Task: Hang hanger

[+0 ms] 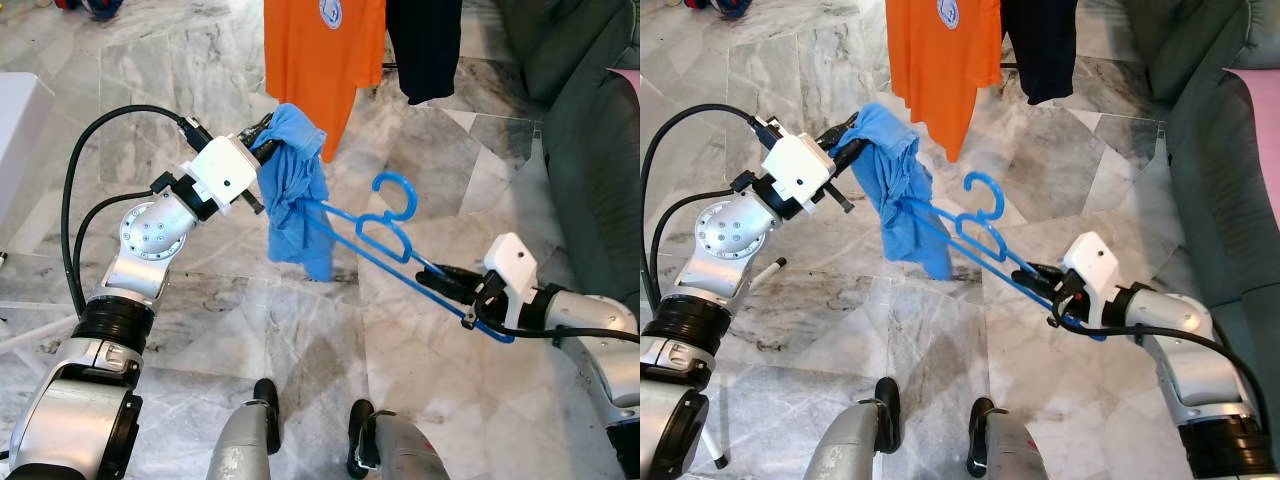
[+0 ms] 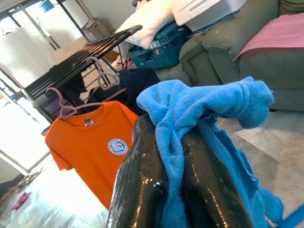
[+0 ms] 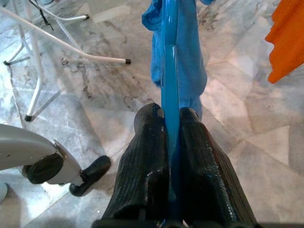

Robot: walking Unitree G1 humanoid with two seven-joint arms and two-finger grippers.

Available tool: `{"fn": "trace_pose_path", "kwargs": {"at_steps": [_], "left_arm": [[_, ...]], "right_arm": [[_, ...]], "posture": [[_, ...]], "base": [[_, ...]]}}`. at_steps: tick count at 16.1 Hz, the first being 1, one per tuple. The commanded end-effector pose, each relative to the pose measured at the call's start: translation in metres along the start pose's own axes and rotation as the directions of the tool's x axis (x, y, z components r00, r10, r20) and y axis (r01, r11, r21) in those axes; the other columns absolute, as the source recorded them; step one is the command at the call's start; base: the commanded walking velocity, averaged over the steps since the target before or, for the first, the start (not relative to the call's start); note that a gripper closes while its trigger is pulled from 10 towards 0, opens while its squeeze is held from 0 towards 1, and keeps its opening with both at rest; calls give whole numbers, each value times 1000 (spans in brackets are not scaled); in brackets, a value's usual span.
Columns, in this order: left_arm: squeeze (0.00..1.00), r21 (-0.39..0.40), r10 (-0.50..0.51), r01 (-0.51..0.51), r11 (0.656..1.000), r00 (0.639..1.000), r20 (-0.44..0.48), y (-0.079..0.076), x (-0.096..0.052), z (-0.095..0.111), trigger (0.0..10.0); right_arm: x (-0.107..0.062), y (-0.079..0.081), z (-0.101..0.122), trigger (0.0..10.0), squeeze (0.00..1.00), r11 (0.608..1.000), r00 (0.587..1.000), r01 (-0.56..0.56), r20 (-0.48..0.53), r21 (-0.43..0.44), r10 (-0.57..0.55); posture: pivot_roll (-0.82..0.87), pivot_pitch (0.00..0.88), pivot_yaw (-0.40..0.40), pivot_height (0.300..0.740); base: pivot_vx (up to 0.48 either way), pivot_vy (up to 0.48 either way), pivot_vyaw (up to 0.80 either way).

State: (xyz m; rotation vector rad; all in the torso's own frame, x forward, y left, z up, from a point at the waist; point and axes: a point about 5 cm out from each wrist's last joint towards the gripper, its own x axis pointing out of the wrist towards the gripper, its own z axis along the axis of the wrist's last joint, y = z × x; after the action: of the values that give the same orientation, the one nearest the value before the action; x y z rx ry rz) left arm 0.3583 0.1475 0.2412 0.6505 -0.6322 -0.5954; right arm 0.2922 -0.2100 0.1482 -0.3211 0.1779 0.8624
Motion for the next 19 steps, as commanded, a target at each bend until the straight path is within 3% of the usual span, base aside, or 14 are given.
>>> {"fn": "trace_pose_path", "kwargs": {"at_steps": [1,4,8,11,16,19], "left_arm": [[0,8,25,-25,1000,1000,11,4,-3,3,10000],[0,13,-8,8,1000,1000,-15,-2,-2,2,10000],[0,-18,-37,36,999,997,-74,-17,-6,-7,10000],[0,-5,-43,43,999,978,-203,-24,-11,-24,10000],[0,-9,32,-35,999,968,-249,-15,-6,-26,10000],[0,-3,55,-57,998,961,-271,-12,-5,-26,10000]], "right_arm": [[1,5,-6,10000,0,999,999,-31,-13,12,31],[9,6,-10,10000,0,999,999,-37,-15,21,37],[27,0,7,10000,0,998,993,63,98,-1,-62],[34,7,13,10000,0,1000,990,29,136,5,-30],[33,28,-1,10000,0,994,992,-109,68,29,107],[28,24,-9,10000,0,996,997,-81,22,24,80]], "posture": [[68,346,15,740],[67,342,16,740],[69,342,18,740],[67,342,17,740],[58,344,11,740],[56,345,12,740]], "base": [[0,0,0],[0,0,0],[0,0,0],[0,0,0],[0,0,0],[0,0,0]]}}
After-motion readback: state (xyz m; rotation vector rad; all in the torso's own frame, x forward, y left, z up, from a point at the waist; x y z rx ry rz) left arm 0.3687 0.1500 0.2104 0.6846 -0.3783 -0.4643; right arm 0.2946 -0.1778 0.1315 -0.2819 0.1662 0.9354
